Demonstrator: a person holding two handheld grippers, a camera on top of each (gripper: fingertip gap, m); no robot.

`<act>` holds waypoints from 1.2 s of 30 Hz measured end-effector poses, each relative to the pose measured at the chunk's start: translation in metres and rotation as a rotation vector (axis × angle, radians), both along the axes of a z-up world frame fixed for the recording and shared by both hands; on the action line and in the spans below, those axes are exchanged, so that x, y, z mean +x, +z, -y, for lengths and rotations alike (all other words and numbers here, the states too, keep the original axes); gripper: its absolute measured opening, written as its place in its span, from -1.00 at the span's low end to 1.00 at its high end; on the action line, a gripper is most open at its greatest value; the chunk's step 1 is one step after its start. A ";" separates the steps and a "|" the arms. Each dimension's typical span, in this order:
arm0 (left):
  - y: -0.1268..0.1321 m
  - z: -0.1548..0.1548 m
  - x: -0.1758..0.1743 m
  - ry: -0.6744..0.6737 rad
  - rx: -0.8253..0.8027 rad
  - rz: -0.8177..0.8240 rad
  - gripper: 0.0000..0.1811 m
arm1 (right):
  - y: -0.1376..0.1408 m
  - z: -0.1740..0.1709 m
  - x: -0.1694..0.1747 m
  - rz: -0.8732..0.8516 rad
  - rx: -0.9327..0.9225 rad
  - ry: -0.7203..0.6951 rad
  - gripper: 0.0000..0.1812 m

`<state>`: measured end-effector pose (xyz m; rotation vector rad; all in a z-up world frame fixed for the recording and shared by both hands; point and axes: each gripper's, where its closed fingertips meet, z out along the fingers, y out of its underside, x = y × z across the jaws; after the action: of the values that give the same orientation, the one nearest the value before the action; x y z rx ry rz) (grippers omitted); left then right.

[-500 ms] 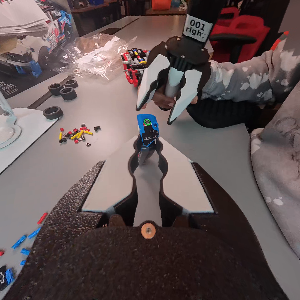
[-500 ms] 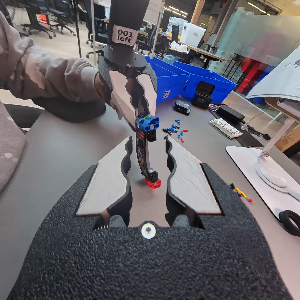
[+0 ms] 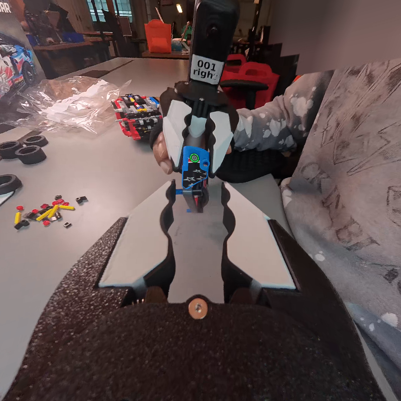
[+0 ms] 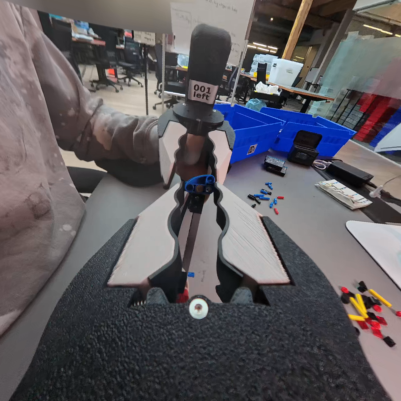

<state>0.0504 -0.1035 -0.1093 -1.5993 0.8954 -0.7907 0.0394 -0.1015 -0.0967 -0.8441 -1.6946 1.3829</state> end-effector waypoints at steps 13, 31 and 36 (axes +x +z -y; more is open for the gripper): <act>0.021 -0.009 0.010 -0.057 -0.227 0.369 -0.39 | 0.033 -0.010 -0.013 -0.048 -0.558 0.038 -0.72; 0.033 -0.017 0.002 -0.010 -0.302 0.474 -0.83 | 0.034 -0.009 -0.015 -0.077 -0.555 0.042 -0.73; 0.015 -0.020 -0.001 0.084 -0.302 0.286 -0.83 | 0.017 -0.010 -0.014 0.013 -0.511 0.088 -0.73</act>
<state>0.0490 -0.0835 -0.0943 -1.7148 0.5177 -1.1026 0.0257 -0.0916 -0.0800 -1.0636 -1.4152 1.9161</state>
